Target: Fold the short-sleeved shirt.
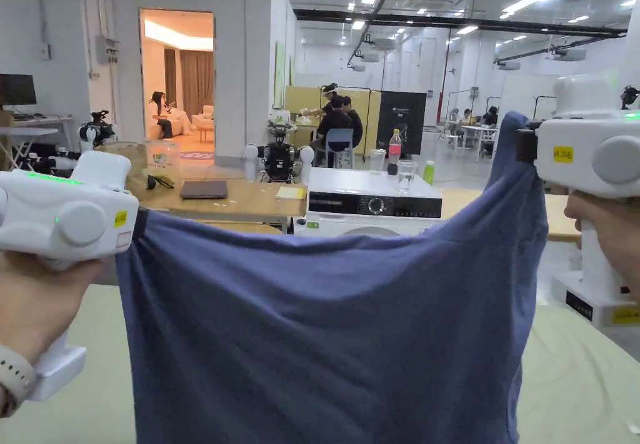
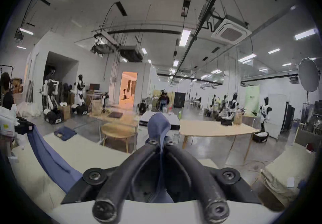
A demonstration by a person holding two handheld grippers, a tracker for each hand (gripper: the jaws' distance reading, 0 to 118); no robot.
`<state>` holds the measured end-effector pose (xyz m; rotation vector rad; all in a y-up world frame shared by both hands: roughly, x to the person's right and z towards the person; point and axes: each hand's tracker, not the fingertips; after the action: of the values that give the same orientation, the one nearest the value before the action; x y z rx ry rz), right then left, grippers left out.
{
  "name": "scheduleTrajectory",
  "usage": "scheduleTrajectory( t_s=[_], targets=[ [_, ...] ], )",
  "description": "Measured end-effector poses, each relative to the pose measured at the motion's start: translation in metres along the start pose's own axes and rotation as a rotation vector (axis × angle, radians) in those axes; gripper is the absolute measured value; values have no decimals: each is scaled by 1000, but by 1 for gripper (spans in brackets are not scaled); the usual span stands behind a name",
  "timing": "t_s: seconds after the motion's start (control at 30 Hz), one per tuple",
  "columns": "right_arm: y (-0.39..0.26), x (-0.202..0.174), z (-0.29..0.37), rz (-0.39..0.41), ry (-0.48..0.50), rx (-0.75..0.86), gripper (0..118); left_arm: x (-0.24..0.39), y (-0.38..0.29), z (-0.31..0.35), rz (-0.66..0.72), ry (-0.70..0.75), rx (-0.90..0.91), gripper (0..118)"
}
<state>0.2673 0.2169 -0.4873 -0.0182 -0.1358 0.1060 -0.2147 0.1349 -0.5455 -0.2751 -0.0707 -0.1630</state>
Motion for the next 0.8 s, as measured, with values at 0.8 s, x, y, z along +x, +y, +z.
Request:
scheduleTrajectory(
  t_s=[0.8],
  targets=[
    [-48, -16, -57, -20, -57, 37, 0, -32, -36, -85, 73, 95, -67, 0]
  ],
)
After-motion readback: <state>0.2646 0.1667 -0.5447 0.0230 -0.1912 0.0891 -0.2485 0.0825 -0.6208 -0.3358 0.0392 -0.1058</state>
